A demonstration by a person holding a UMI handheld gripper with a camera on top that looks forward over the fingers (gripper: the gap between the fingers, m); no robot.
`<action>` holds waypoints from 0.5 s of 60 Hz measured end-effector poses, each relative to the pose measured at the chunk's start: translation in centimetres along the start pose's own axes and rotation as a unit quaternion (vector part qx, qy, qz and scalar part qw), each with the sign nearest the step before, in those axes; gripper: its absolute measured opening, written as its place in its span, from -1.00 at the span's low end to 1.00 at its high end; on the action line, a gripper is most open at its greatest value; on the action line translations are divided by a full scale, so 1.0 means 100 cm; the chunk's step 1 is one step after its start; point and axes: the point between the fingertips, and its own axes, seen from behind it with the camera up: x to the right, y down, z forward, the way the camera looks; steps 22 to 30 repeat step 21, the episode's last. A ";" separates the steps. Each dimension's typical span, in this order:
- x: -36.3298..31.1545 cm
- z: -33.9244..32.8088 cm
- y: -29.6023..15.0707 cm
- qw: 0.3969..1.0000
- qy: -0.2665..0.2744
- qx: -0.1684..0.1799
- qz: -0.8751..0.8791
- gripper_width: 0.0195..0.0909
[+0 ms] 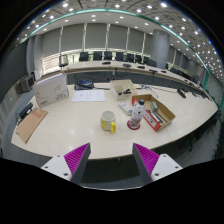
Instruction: Pour water
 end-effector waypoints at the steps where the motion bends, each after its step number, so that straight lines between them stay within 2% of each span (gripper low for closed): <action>1: -0.003 -0.002 0.001 1.000 -0.002 0.000 0.000 0.88; 13: -0.016 -0.009 0.013 1.000 -0.005 -0.010 0.003 0.88; 30: -0.020 -0.010 0.011 1.000 -0.006 -0.004 -0.010 0.88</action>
